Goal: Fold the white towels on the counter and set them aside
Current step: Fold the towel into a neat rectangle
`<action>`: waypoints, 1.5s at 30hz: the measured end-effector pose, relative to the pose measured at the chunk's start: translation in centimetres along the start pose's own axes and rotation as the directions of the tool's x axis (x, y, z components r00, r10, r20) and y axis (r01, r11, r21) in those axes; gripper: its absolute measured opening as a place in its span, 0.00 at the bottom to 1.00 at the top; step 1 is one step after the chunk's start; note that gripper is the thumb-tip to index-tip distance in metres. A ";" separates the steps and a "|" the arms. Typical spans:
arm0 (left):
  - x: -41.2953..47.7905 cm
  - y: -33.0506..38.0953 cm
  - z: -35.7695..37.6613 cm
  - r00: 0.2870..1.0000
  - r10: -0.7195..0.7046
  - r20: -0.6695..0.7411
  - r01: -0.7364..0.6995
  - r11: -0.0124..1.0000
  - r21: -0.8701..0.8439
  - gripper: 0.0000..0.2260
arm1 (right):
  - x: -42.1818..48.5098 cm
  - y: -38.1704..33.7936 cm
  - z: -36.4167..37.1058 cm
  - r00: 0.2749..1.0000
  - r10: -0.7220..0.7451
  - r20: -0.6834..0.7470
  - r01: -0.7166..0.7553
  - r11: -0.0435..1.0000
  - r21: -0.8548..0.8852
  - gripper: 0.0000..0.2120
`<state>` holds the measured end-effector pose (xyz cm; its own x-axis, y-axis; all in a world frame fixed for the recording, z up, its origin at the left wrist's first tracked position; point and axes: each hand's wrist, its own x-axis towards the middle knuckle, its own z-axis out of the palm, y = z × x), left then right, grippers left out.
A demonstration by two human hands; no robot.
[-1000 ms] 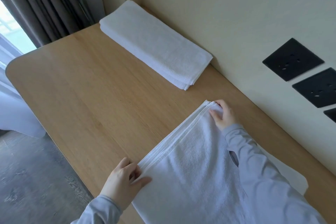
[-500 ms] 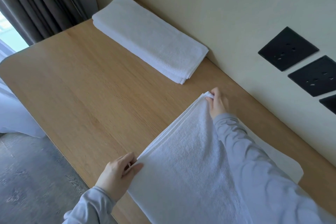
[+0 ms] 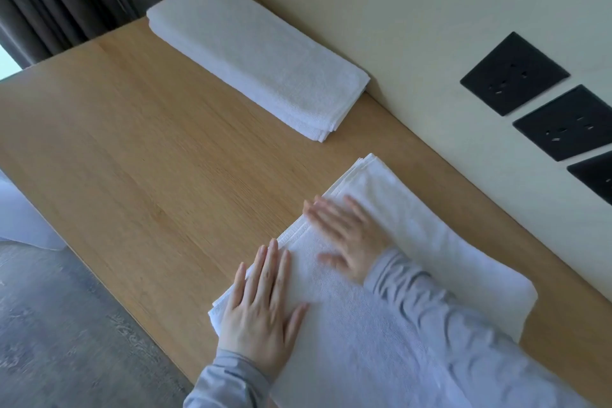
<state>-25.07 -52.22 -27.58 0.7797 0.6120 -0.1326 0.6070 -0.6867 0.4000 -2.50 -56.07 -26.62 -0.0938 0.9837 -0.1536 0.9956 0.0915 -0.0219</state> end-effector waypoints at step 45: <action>-10.2 19.8 7.9 0.979 -0.188 -0.074 0.189 0.982 0.008 0.36 | -22.4 4.6 0.2 0.953 0.297 -0.050 -0.300 0.952 -0.065 0.31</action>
<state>-19.85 -75.14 -25.47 0.6384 0.7572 -0.1383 0.7446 -0.5619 0.3605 4.22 -77.71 -23.51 0.2070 0.9729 -0.1032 0.9761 -0.1981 0.0897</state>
